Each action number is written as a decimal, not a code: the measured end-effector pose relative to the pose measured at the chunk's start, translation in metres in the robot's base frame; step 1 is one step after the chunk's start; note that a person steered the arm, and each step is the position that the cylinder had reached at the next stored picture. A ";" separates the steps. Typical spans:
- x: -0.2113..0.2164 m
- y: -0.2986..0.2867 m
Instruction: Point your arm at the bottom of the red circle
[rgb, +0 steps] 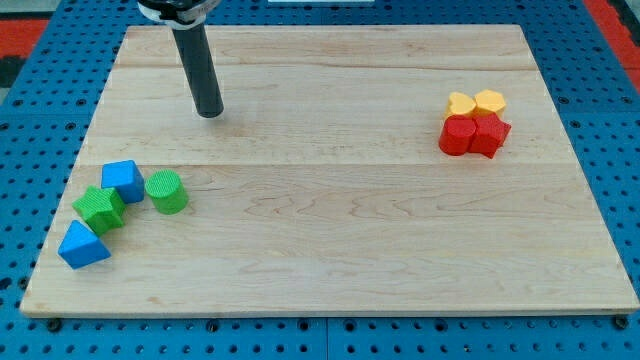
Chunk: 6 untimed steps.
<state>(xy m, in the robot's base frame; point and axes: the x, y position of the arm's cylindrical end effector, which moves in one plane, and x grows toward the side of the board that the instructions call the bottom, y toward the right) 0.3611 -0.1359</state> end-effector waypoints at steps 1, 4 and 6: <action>0.000 0.003; 0.001 0.149; 0.098 0.231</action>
